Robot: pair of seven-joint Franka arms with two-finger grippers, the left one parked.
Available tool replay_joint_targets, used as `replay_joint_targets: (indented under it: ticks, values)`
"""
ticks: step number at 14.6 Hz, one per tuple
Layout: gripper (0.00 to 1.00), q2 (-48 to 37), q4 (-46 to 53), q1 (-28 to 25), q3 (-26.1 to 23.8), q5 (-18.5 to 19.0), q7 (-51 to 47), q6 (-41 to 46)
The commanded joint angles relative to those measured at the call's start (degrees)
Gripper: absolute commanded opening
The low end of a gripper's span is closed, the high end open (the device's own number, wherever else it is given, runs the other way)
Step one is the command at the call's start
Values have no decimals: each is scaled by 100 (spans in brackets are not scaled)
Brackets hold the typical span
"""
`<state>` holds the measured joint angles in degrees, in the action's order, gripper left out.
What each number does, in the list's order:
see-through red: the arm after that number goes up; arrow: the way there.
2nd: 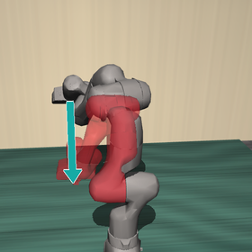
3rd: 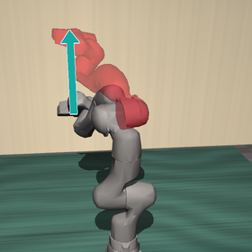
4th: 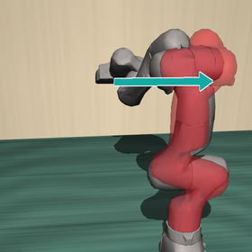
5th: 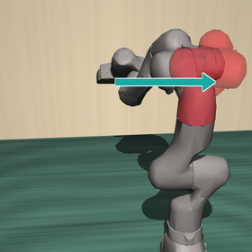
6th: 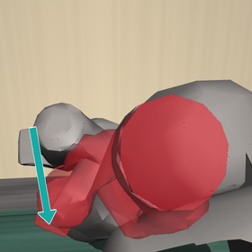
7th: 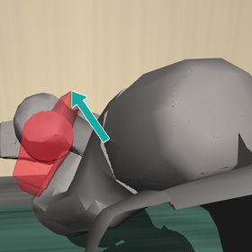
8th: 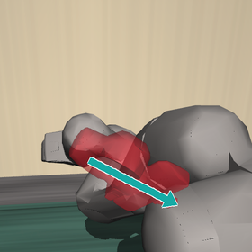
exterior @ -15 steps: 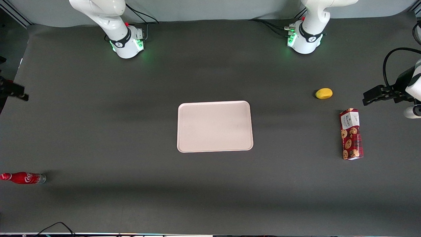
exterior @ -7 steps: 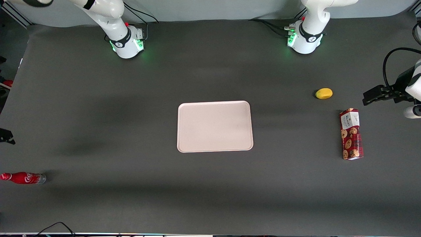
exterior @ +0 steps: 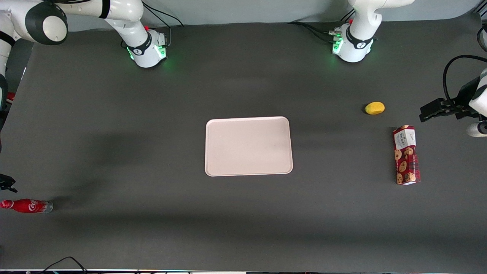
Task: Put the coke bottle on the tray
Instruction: 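Move the right gripper down toward the red Coca-Cola bottle, then align the open right gripper over the bottle cap and close it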
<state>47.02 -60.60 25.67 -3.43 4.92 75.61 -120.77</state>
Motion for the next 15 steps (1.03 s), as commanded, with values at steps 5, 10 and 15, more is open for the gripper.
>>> replay_joint_targets:
  ticks: [5,10,15]
  values:
    - [100,510,470,193,-88,-342,508,-113]
    - [83,554,470,246,-70,-474,508,-175]
    - [50,545,470,228,-70,-474,516,-175]
